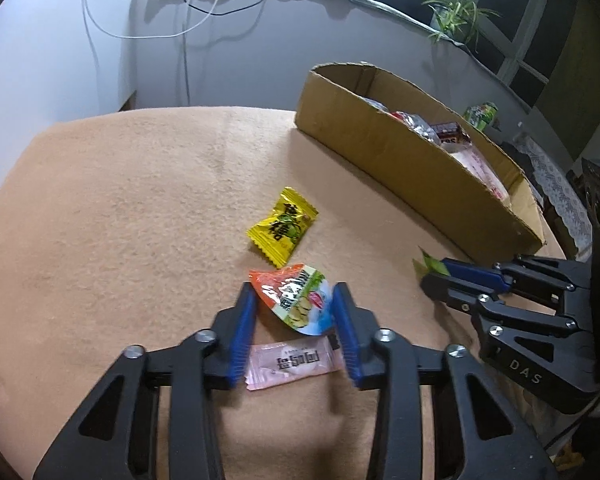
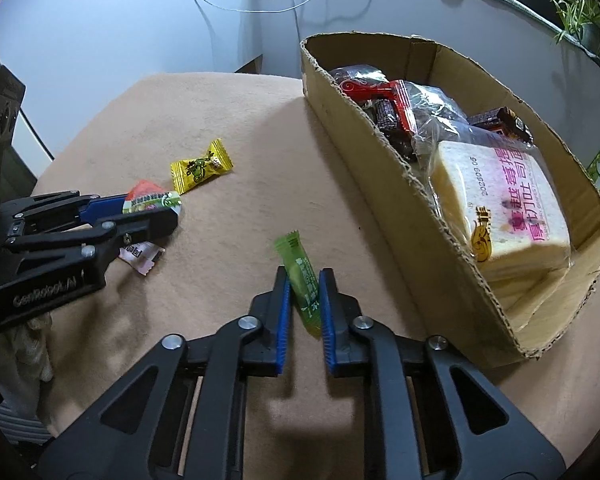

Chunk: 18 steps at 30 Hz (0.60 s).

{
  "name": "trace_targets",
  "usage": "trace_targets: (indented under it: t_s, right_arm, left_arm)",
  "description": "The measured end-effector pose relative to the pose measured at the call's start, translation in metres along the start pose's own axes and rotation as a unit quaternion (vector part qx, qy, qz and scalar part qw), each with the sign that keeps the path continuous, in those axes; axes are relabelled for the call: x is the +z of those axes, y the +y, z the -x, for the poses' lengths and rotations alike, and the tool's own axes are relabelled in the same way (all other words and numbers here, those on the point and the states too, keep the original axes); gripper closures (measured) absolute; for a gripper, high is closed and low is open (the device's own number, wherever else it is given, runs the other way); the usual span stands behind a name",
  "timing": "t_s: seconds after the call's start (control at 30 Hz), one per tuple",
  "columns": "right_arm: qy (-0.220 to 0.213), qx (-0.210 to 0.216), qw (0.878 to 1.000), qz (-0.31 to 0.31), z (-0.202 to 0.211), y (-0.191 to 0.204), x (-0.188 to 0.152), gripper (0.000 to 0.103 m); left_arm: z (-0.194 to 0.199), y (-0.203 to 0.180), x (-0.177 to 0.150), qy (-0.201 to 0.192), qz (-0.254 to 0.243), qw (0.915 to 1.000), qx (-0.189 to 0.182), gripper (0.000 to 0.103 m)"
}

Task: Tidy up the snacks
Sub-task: 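Close the right tool on the light green candy while the left tool grasps the orange-wrapped candy, then lift the orange candy with the left tool while the right tool regrasps the green candy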

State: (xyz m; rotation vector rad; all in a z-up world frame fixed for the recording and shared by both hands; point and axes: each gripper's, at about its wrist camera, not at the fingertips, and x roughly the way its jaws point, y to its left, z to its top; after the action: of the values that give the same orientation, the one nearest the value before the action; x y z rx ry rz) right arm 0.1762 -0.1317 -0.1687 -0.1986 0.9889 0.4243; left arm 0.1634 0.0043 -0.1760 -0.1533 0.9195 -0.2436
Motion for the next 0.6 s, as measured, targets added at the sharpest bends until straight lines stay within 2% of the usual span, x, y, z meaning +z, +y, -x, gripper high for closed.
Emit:
trace_targets:
  t_s: [0.03, 0.23, 0.6]
  right_arm:
    - [0.0, 0.002, 1.0, -0.001, 0.0, -0.001, 0.0, 0.093]
    - [-0.003, 0.02, 1.0, -0.015, 0.005, -0.005, -0.001, 0.096]
    - [-0.029, 0.045, 0.998, -0.026, 0.031, -0.002, 0.0, 0.097]
  left_arm:
    - [0.001, 0.002, 0.0, -0.001, 0.004, 1.0, 0.002, 0.076]
    - [0.007, 0.002, -0.003, -0.009, 0.004, 0.9999, 0.004, 0.076]
    - [0.035, 0.004, -0.005, -0.039, 0.015, 0.9991, 0.004, 0.076]
